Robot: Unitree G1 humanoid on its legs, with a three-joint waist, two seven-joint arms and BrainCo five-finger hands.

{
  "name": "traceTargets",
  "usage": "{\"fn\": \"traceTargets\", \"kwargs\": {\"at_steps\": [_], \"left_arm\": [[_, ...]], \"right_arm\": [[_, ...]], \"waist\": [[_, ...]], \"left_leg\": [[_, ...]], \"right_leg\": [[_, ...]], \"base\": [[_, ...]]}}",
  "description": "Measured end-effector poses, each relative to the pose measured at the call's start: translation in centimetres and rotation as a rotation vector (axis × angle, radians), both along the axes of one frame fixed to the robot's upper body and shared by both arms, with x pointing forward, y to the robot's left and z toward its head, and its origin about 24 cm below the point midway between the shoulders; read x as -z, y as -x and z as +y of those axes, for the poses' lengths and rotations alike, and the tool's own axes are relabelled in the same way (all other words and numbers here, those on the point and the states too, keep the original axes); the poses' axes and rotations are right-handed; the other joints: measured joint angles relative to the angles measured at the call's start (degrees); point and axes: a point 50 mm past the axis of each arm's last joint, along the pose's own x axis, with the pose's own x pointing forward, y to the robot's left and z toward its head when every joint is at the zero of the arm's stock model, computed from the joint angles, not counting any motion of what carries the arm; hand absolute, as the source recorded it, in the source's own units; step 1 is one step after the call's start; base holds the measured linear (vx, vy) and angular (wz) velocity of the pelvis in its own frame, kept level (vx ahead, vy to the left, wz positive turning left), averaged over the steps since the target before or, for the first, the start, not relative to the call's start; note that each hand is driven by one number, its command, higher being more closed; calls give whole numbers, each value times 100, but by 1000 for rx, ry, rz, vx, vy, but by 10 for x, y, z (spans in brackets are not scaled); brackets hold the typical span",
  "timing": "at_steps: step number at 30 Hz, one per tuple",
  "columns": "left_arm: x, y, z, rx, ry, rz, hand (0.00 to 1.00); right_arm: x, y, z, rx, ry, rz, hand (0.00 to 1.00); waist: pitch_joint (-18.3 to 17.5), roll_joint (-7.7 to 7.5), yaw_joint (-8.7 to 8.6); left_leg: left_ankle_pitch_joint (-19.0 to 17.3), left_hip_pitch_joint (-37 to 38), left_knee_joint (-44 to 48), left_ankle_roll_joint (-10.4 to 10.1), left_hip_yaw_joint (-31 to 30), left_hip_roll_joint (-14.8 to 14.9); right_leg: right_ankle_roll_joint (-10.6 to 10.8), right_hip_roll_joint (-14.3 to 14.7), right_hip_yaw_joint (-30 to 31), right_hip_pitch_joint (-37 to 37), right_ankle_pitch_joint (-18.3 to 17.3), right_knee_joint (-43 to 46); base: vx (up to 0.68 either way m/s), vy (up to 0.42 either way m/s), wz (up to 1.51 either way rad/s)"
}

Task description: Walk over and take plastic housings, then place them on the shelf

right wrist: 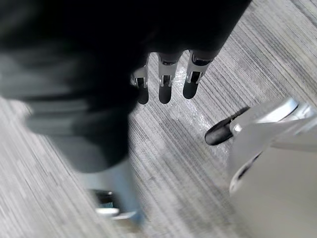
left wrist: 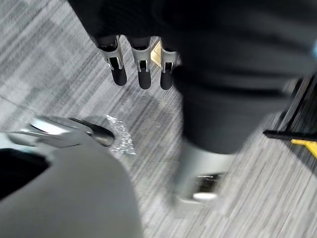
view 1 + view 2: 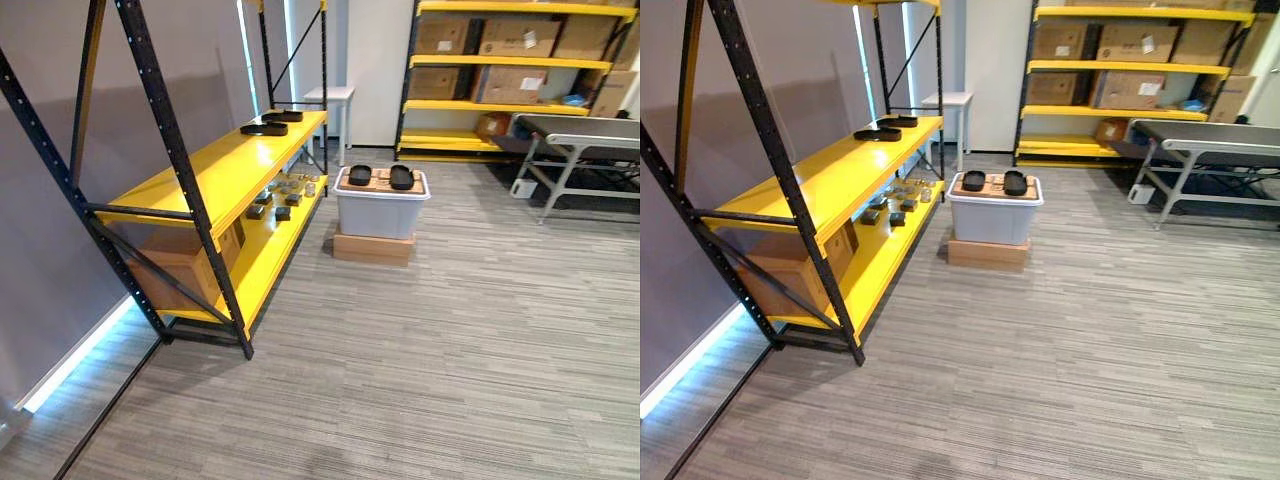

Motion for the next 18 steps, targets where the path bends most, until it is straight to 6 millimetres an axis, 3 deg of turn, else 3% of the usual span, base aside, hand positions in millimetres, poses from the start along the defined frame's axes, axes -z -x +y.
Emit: {"fn": "traceTargets", "kwargs": {"at_steps": [9, 13, 18], "left_arm": [[-16, -23, 43, 43, -144, -85, 0], [-17, -22, 45, 32, -148, -90, 0], [-12, -21, 30, 15, -135, -93, 0]], "right_arm": [[-27, -40, -58, -17, 159, -102, 0], [-29, -51, -58, -22, 170, -129, 0], [-24, -48, -46, -3, 163, -123, 0]], "waist": [[48, 19, -13], [99, 26, -19], [128, 43, -24]], "left_leg": [[2, 204, -192, -28, -10, 1], [-2, 233, -212, -34, -1, -3], [-5, 233, -216, -39, 24, -6]], "right_leg": [[96, 1, -122, 162, -51, -50], [143, -7, -124, 162, -83, -23], [148, -11, -123, 144, -87, -19]], "base": [[30, -24, 4], [0, 0, 0], [-6, -6, 0]]}}
